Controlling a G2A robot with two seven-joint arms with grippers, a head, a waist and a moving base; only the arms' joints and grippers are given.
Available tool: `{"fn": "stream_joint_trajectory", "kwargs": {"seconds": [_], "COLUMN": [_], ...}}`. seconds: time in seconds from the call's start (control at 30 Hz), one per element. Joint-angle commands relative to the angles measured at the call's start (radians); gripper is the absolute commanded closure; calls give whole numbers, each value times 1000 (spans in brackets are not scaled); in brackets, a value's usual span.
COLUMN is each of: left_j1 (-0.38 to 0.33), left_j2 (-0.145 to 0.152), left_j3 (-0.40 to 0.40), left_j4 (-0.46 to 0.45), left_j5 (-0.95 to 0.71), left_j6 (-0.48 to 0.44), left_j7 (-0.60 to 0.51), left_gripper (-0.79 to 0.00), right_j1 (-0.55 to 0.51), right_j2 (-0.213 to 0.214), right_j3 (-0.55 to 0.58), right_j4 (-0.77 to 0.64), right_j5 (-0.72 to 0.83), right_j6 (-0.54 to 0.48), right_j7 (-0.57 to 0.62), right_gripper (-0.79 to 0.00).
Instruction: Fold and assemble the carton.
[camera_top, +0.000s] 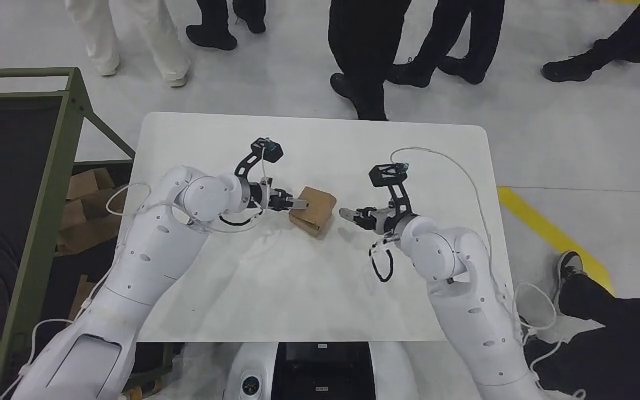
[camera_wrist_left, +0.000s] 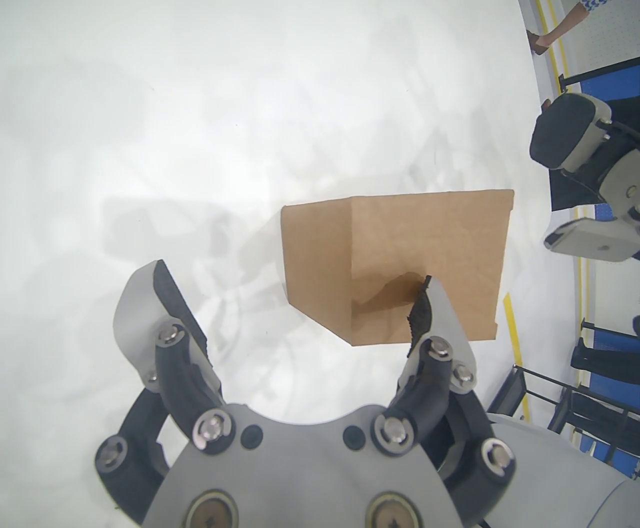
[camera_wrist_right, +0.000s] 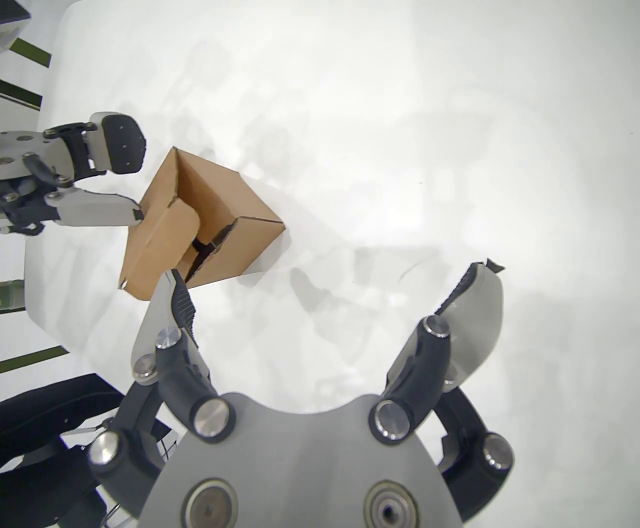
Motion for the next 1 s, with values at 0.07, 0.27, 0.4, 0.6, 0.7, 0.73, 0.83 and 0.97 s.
{"fn": "stream_joint_trajectory", "kwargs": {"seconds": [0.07, 0.27, 0.4, 0.6, 0.7, 0.73, 0.83, 0.97], "left_j1": [-12, -26, -31, -35, -39, -40, -43, -45], "left_j2": [-4, -8, -8, -10, -11, -11, -11, -11], "left_j3": [12, 27, 32, 40, 43, 45, 46, 47], "left_j4": [8, 14, 17, 20, 19, 19, 19, 21], "left_j5": [-16, -15, -10, -7, -9, -8, -10, -12], "left_j6": [4, 8, 14, 17, 13, 12, 9, 5], "left_j7": [-2, -3, -6, -7, -7, -8, -8, -7], "left_gripper": [-785, -785, -785, -785, -785, -785, -785, -785], "right_j1": [19, 36, 27, 30, 44, 50, 64, 75], "right_j2": [0, -4, -5, -2, -4, -5, -7, -8], "right_j3": [-21, -47, -39, -46, -63, -68, -84, -94], "right_j4": [22, 50, 37, 38, 59, 68, 86, 97], "right_j5": [12, 39, 53, 55, 57, 56, 50, 52], "right_j6": [-1, 28, 63, 63, 69, 71, 81, 87], "right_j7": [32, 9, -37, -33, -35, -35, -38, -40], "right_gripper": [-785, -785, -785, -785, -785, -785, -785, -785]}}
